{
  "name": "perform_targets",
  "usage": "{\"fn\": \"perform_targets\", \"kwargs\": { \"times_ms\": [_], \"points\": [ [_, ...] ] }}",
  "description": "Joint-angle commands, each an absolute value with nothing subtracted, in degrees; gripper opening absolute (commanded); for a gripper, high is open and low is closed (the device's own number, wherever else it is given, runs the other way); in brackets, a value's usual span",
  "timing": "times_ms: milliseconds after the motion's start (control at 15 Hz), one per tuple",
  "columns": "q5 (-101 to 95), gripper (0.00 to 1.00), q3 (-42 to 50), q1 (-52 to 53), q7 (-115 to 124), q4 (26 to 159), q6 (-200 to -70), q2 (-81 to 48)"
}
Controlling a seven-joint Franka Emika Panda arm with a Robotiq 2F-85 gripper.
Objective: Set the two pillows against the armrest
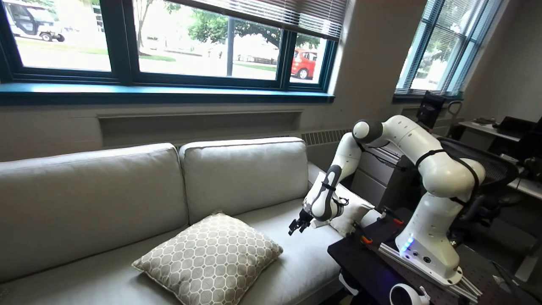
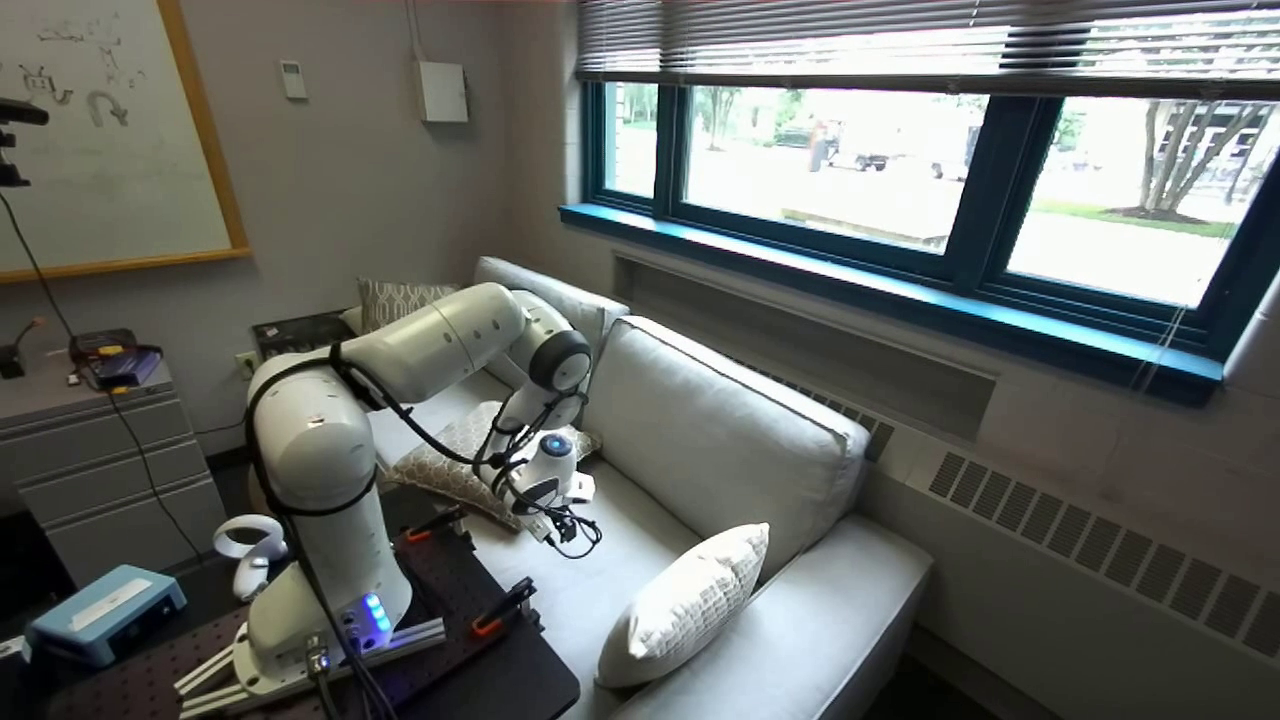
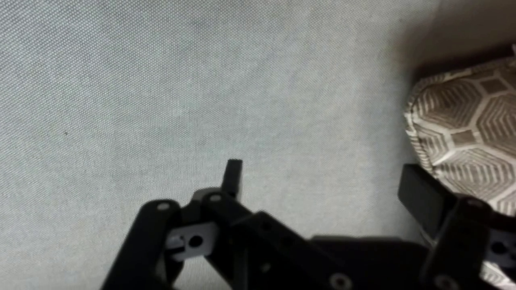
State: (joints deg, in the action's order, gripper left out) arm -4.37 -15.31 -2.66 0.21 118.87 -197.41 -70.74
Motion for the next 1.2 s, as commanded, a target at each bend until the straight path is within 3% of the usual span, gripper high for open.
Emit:
{"fn": "perform_targets", "kwargs": {
  "times_ms": [0,400,733,1133],
  "points": [
    [-6.4,1.0,-16.3,-5.3,-0.1,119.4,-198.6,-70.4],
    [-10.2,1.0,-22.4,-8.3,0.1,106.3,-189.5,-71.0],
    [-6.8,1.0,-30.9,-8.8,-3.9,87.3,-171.4,-75.9],
    [3.5,1.0,-32.8,-5.1,-12.8,69.2,-149.0,-83.0]
  ]
}}
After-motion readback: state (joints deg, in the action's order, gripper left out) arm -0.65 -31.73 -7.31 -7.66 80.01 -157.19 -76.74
